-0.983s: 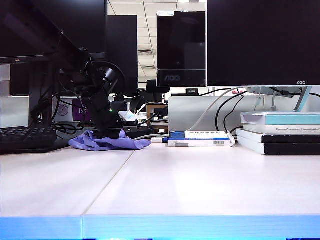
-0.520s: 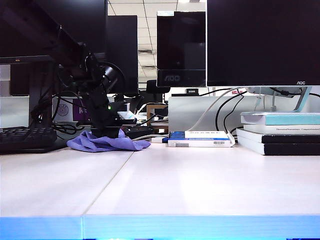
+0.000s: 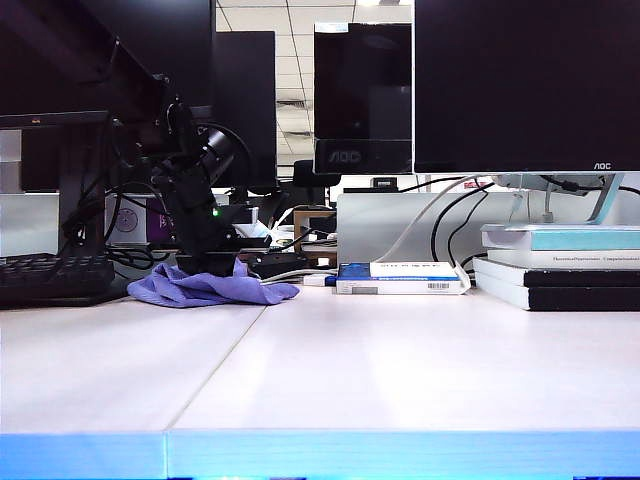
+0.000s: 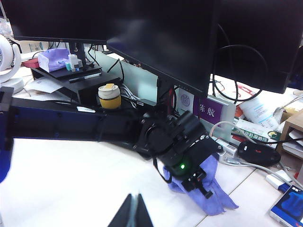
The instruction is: Wipe the table from front to back using the rag.
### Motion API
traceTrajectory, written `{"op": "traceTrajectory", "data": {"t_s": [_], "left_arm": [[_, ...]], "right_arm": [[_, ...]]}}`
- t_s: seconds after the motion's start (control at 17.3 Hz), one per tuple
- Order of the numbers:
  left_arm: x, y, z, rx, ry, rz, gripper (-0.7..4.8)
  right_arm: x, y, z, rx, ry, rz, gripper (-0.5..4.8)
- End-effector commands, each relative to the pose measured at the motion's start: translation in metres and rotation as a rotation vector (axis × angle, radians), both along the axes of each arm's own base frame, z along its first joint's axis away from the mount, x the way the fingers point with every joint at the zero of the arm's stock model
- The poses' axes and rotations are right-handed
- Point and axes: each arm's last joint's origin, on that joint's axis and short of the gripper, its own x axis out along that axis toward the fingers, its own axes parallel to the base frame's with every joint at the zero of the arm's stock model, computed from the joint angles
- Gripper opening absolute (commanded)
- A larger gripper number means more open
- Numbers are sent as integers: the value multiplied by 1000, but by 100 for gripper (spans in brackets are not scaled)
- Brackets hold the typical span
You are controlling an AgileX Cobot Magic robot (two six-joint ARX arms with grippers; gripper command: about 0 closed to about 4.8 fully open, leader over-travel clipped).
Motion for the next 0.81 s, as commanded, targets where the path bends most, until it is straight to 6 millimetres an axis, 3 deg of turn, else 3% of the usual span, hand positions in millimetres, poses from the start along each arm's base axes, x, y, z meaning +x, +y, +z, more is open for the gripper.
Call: {"op": "traceTrajectory", "data": {"t_s": [0.06, 0.35, 0.52, 0.81], "left_arm": [[-25, 4, -57, 51, 215, -6, -5], [-60, 14, -52, 34, 160, -4, -5], [-95, 25, -41, 13, 128, 11, -5], [-141, 39, -47, 28, 192, 10, -5]], "right_arm": [[-1, -1, 5, 19, -19, 2, -1], [-1, -1, 4, 19, -19, 2, -1], [-1, 0, 5, 19, -19, 3, -1], [-2, 0, 5, 19, -19, 12, -1]]}}
